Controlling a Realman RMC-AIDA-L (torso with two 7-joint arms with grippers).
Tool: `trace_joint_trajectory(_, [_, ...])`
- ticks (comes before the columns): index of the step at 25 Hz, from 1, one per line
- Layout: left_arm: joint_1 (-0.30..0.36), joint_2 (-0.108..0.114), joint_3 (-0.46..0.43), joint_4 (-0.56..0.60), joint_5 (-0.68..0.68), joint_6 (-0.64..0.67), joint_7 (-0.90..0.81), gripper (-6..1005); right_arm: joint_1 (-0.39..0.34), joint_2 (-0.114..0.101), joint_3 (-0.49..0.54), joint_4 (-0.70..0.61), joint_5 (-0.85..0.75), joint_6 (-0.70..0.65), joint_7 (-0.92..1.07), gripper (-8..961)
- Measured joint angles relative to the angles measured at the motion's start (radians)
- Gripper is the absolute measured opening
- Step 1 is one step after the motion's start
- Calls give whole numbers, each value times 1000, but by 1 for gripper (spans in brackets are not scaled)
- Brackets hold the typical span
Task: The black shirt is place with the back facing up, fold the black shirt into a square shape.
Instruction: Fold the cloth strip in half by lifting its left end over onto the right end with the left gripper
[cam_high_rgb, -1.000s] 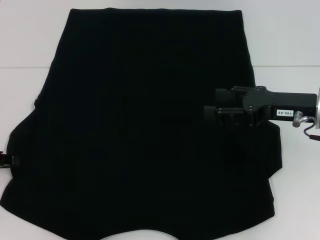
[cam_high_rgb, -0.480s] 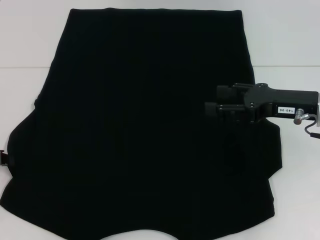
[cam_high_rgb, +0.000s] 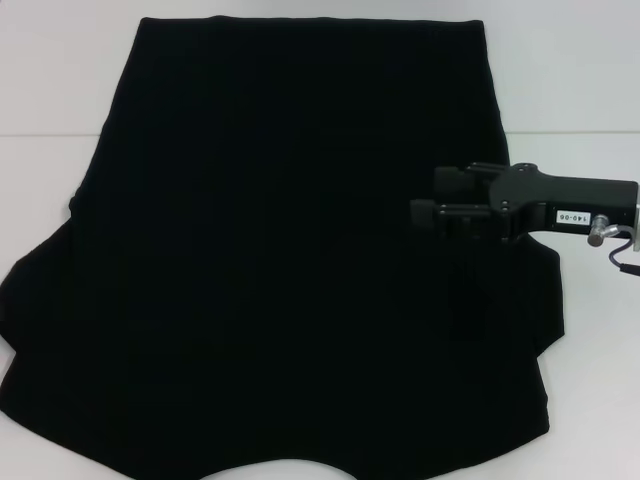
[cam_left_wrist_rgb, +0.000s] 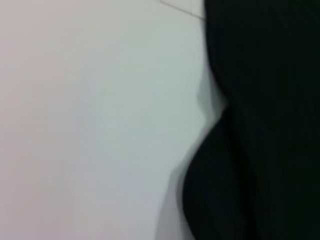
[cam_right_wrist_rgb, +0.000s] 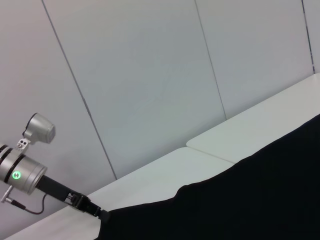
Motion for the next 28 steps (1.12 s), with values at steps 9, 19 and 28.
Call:
trace_joint_trajectory(9, [20,4,-87,7,-16,-8,12,0,0,1,15,0,0,1,0,850])
trace_joint_trajectory(19, [36,5,-122,12,-30,-10,13,0,0,1,24,0,0,2,0,851])
trace_joint_trajectory(28, [42,7,-148,20,-30,-19,15,0,1,1,30,1,0,3,0,851])
